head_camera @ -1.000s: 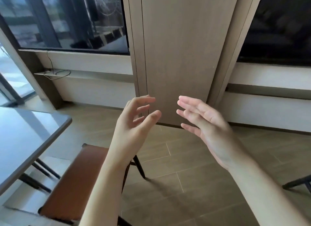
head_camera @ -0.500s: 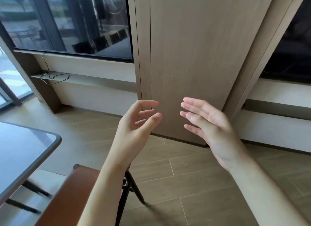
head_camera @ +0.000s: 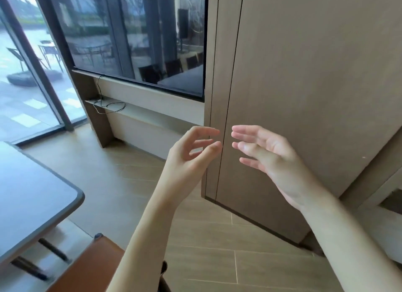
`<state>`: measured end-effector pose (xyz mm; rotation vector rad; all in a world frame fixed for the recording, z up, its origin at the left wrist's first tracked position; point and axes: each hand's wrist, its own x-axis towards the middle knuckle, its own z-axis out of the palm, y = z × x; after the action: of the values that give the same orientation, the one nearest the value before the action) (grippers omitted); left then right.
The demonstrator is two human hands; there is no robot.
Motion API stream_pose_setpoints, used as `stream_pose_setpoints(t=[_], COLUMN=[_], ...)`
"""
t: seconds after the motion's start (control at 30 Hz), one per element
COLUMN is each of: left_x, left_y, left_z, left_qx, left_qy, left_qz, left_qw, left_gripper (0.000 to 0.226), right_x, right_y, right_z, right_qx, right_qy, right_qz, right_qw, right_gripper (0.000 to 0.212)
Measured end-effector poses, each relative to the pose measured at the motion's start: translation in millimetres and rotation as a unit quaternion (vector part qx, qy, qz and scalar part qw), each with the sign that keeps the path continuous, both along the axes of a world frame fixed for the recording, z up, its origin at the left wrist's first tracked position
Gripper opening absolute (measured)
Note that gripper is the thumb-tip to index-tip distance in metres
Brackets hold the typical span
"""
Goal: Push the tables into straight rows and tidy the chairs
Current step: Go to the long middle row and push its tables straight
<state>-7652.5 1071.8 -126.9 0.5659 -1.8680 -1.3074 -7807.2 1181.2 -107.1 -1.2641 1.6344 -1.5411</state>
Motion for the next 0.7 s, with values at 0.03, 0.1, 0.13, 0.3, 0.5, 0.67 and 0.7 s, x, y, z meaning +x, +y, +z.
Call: stream_pose_setpoints(t=[0.03, 0.1, 0.13, 0.3, 0.5, 0.67, 0.7], left_x=[-13, -36, -43, -57, -61, -63, -64], left_y=[-12, -34, -45, -98, -159, -224, -240], left_z=[5, 13, 15, 13, -5, -21, -24], left_qx=[-0.008, -0.026, -0.034, -0.024, -0.014, -0.001, -0.001], left_qy=[0.002, 0.009, 0.013, 0.020, 0.034, 0.034, 0.033], left_qz=[0.006, 0.031, 0.050, 0.123, 0.176, 0.213, 0.220], left_qw=[1.000, 0.999, 0.998, 0.992, 0.984, 0.976, 0.975], left_gripper=[0.016, 0.017, 0.018, 0.022, 0.028, 0.025, 0.025], right_x=[-14, -38, -47, -73, -94, -106, -107], right_y=[-17, -51, -69, -141, -216, -293, -313], right_z=[4, 11, 14, 12, -5, -20, -21], right_qx=[0.000, -0.007, -0.014, -0.047, -0.061, -0.045, -0.039], right_qy=[0.009, 0.018, 0.019, -0.010, -0.053, -0.070, -0.062], right_qz=[0.016, 0.048, 0.061, 0.104, 0.122, 0.130, 0.140], right_qw=[1.000, 0.999, 0.998, 0.993, 0.989, 0.988, 0.987], right_gripper=[0.037, 0.036, 0.035, 0.028, 0.027, 0.028, 0.028])
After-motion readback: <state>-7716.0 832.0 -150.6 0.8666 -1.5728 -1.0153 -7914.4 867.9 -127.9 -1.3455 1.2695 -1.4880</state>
